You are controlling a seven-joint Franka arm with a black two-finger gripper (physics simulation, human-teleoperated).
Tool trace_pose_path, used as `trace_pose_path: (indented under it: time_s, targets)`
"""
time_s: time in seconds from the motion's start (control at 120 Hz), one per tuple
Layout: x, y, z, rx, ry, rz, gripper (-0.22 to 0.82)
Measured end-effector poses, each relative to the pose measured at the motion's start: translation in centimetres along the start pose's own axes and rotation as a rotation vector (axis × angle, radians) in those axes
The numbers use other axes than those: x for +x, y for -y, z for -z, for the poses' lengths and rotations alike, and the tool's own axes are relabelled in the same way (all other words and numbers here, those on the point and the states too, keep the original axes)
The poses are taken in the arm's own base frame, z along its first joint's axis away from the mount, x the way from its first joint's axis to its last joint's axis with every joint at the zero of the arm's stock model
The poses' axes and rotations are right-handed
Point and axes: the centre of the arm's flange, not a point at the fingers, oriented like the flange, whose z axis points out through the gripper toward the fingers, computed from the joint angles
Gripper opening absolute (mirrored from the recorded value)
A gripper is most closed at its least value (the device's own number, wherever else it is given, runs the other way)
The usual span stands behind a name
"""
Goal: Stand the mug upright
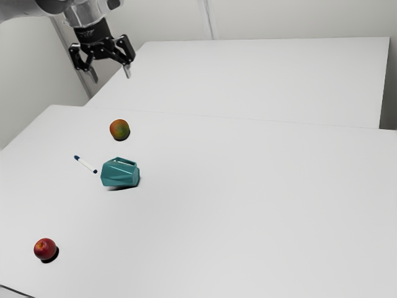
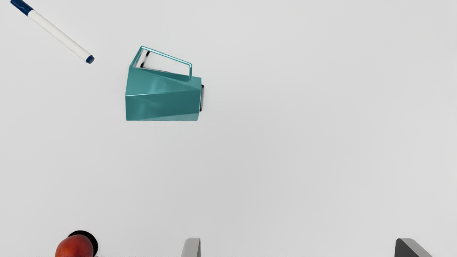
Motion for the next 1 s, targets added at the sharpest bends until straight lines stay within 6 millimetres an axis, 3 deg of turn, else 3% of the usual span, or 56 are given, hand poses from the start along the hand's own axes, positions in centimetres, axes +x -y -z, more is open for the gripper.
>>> trace_pose_path:
  time_s: [0.367, 1.0]
  targets:
    - [0.1, -1.1, -0.7, -0.033, 0.017, -0.146, 0.59]
    - [-0.3, -1.2, 0.2, -0.041, -0.008, -0.25, 0.59]
